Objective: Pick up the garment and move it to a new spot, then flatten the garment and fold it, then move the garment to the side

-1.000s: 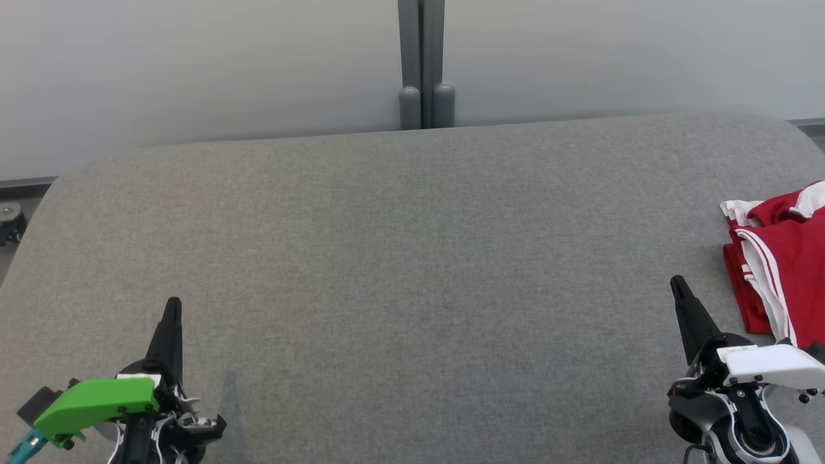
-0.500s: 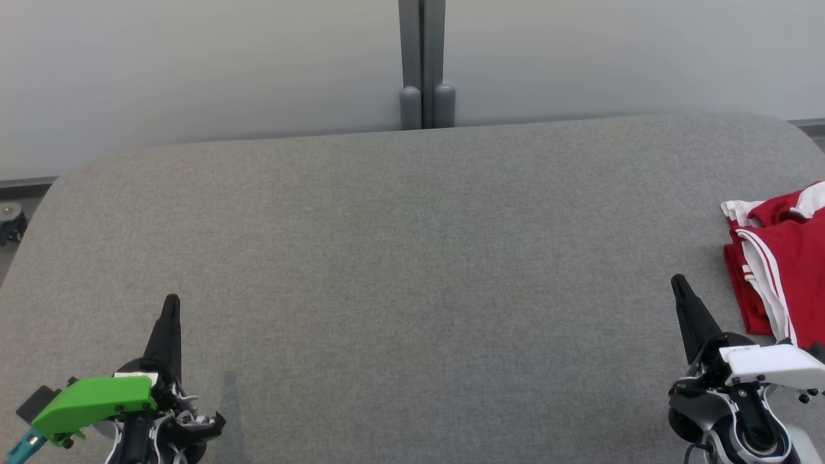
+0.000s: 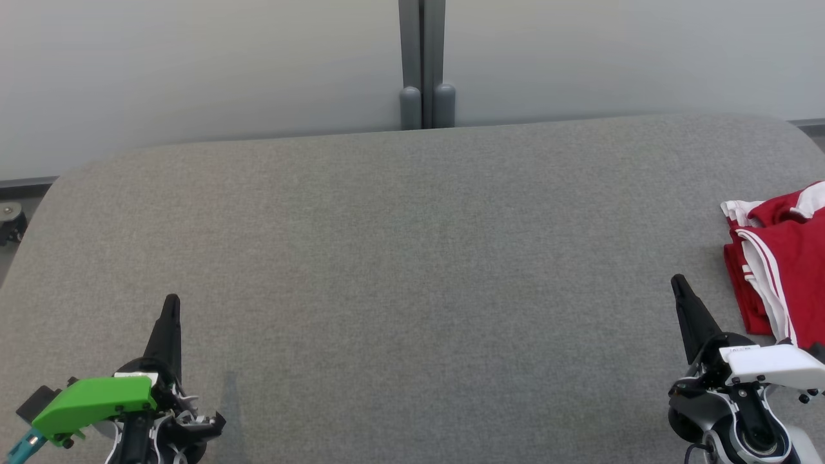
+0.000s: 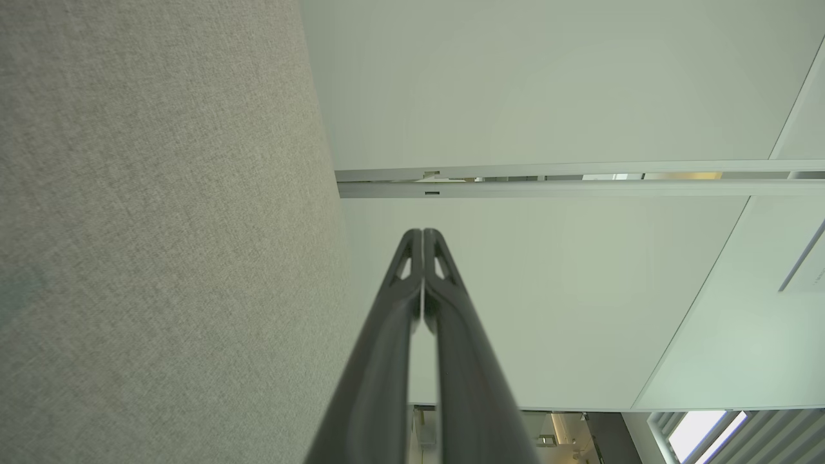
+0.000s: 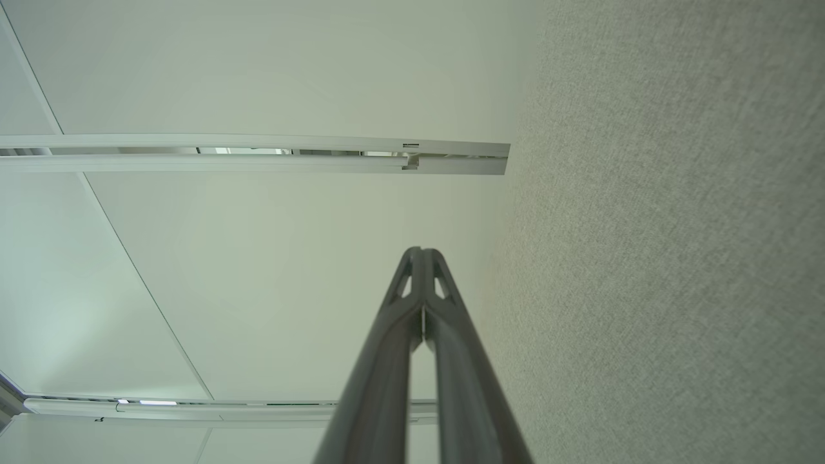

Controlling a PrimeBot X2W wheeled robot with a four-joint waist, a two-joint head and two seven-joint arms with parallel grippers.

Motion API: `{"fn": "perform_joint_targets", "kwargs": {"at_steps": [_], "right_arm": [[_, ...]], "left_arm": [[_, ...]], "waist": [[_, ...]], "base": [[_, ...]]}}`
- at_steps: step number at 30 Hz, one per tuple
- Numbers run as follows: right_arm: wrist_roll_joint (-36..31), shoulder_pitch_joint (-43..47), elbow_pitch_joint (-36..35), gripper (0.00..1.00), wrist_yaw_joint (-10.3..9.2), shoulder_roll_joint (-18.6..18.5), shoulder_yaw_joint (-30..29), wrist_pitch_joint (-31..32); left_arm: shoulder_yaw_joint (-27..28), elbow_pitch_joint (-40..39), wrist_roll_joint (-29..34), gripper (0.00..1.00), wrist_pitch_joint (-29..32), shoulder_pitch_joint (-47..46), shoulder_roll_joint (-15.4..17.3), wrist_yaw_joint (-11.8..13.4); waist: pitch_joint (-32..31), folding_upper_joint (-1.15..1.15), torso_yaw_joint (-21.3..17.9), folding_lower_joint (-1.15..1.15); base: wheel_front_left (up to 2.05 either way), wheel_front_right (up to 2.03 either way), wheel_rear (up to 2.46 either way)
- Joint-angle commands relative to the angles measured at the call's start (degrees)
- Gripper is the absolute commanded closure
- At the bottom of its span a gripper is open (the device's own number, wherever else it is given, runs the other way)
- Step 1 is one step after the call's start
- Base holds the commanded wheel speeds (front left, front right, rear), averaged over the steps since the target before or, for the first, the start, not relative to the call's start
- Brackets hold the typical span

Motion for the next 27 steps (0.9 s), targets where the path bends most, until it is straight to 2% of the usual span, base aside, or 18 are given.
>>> {"fn": "perform_joint_targets", "kwargs": {"at_steps": [1, 27], "right_arm": [[0.11, 0.75, -0.20, 1.00, -0.02, -0.32, -0.10, 0.22], [0.11, 0.75, -0.20, 1.00, -0.02, -0.31, -0.10, 0.22]], "left_arm": [[0.12, -0.20, -0.19, 1.00, 0.23, -0.63, 0.40, -0.20], [0.11, -0.21, -0.19, 1.00, 0.22, -0.63, 0.40, -0.20]], "waist": [[0.00, 0.00, 0.00, 0.00], [0.00, 0.00, 0.00, 0.00]], "base": [[0.00, 0.00, 0.00], [0.00, 0.00, 0.00]]}}
